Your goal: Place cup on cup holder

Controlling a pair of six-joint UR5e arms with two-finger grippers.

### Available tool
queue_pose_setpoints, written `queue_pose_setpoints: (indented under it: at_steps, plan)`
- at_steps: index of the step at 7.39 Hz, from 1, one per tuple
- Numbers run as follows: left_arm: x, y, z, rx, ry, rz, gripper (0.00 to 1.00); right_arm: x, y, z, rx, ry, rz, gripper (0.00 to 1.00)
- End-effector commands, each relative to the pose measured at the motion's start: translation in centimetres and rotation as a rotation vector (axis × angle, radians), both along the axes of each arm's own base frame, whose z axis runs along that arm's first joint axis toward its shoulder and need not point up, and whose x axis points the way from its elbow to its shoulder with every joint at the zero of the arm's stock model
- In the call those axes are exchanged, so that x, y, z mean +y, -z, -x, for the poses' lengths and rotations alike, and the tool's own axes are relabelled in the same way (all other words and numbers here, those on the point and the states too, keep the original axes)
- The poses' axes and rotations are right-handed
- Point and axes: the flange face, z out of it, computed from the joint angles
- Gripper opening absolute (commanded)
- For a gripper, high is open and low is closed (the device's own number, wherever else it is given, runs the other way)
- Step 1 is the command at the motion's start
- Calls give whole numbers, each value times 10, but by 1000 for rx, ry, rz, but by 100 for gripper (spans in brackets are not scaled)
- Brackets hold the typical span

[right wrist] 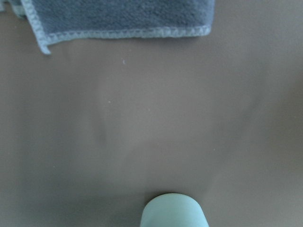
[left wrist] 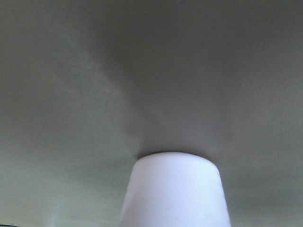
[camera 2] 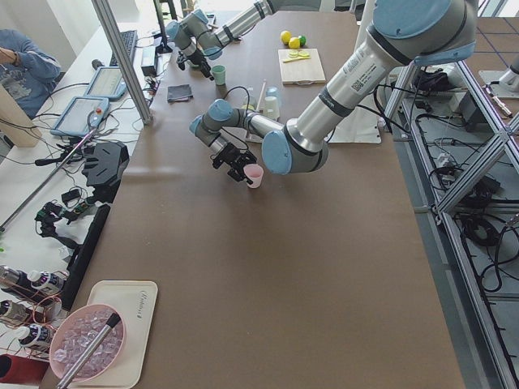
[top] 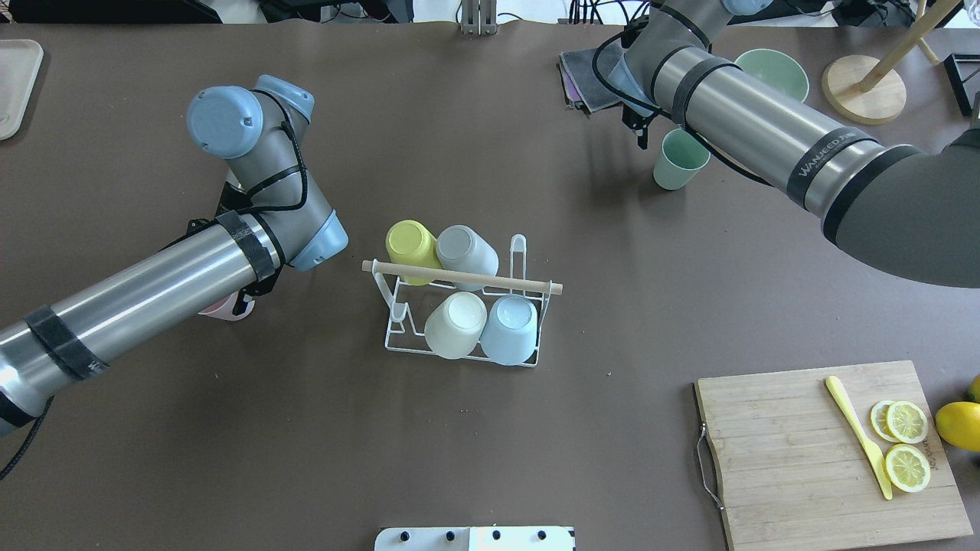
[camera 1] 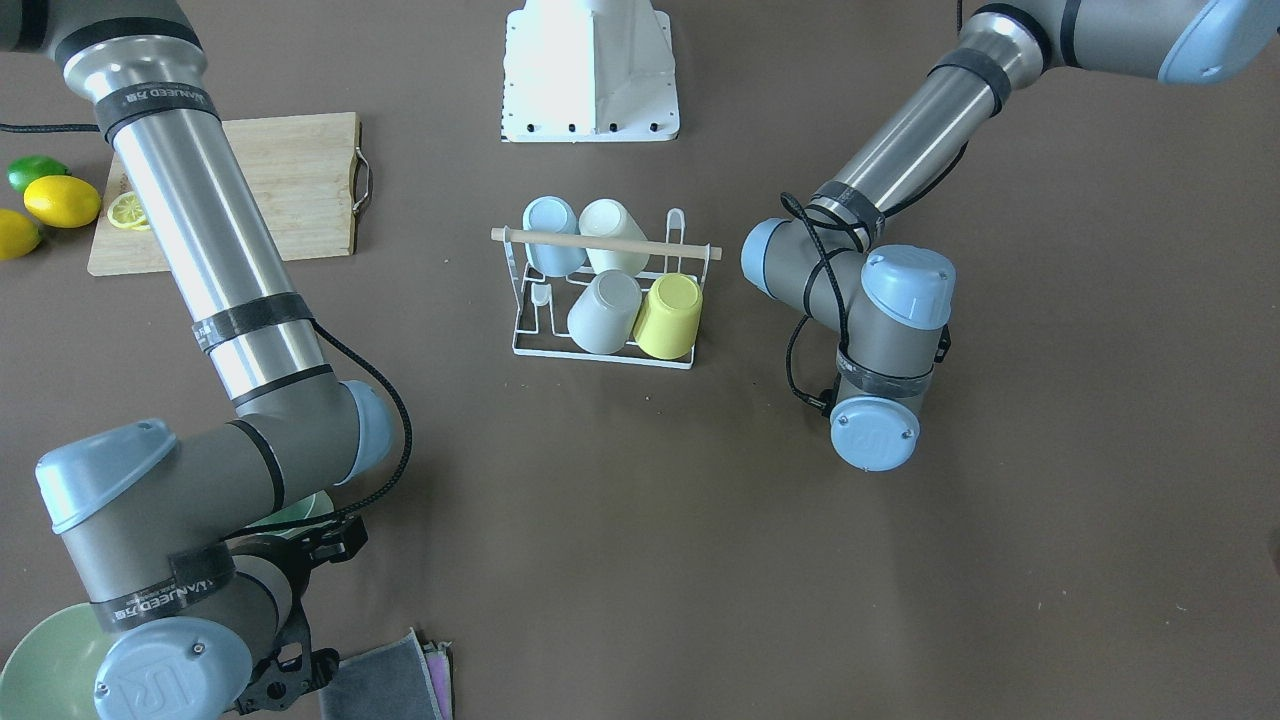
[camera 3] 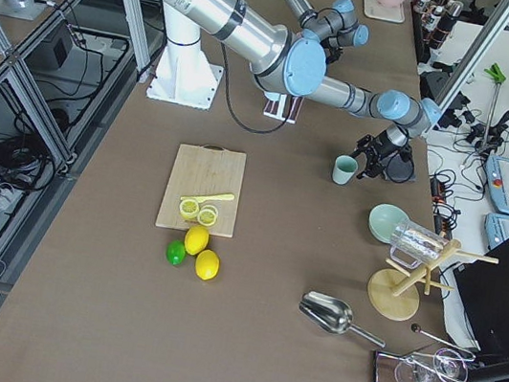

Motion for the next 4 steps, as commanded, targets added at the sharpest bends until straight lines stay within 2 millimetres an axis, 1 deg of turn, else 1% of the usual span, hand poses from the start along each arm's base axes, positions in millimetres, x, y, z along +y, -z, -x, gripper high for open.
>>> queue_pose_setpoints:
  at_steps: [1,2,3,4]
  plan:
    - [-13,17,36,53,54,-62,23,10,-9,14,44,30,17,100]
    - [-8,36,57,131,103,-158,23,10,-4,16,45,37,19,100]
    - [1,55,70,200,190,-269,23,12,-4,20,56,57,10,100]
    - [19,58,86,328,215,-380,19,13,-3,22,72,75,-12,100]
